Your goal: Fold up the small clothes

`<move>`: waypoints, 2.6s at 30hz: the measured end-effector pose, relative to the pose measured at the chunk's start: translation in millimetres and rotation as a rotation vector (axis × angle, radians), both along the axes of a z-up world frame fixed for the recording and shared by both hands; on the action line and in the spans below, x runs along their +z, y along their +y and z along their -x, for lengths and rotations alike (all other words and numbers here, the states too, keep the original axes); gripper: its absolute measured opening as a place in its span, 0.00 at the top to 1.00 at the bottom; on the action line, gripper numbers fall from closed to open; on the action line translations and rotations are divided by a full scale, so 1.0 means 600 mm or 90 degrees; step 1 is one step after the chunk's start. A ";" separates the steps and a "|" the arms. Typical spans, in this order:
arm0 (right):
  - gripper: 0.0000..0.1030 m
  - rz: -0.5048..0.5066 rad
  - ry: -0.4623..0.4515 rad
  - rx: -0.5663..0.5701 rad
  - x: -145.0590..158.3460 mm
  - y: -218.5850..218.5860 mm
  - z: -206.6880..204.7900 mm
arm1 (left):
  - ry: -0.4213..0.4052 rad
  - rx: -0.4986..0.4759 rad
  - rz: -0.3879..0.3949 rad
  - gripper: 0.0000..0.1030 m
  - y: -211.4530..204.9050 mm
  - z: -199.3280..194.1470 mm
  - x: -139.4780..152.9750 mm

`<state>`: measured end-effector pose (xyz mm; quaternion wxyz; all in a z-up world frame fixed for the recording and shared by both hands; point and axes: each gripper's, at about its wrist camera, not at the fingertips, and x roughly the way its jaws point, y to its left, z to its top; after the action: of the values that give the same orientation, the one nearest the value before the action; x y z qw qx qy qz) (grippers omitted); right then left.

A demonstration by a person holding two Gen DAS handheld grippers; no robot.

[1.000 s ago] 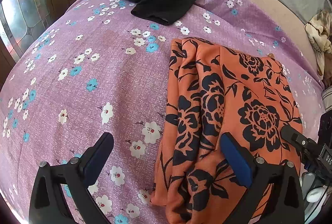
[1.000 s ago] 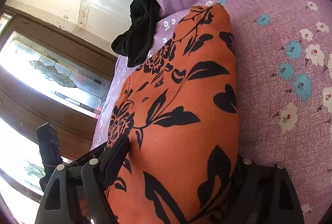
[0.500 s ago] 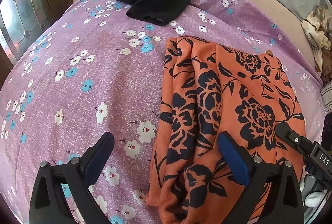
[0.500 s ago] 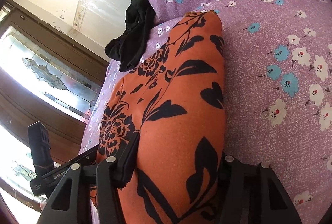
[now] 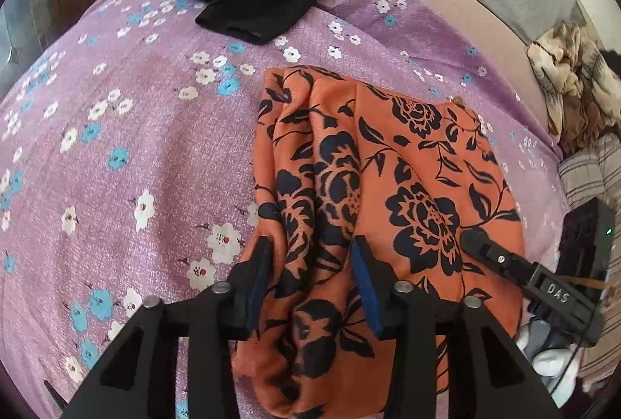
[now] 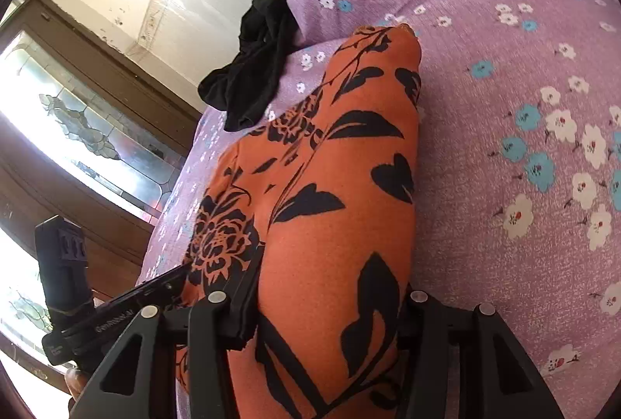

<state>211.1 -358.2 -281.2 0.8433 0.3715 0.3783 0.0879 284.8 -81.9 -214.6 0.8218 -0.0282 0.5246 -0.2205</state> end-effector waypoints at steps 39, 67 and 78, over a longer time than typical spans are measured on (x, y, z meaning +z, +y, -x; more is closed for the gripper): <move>0.53 0.079 -0.043 -0.031 0.060 -0.032 0.091 | 0.061 -0.078 0.119 0.62 -0.045 0.056 0.001; 0.45 0.065 0.002 -0.100 0.009 -0.124 0.341 | -0.098 -0.145 -0.042 0.57 -0.158 0.337 0.005; 0.47 0.224 -0.059 -0.078 0.059 -0.084 0.326 | -0.154 -0.111 -0.120 0.57 -0.171 0.358 0.009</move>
<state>15.5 -408.9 -245.8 0.9155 0.2365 0.3252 -0.0138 69.9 -184.7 -209.5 0.8557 0.1212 0.4404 -0.2430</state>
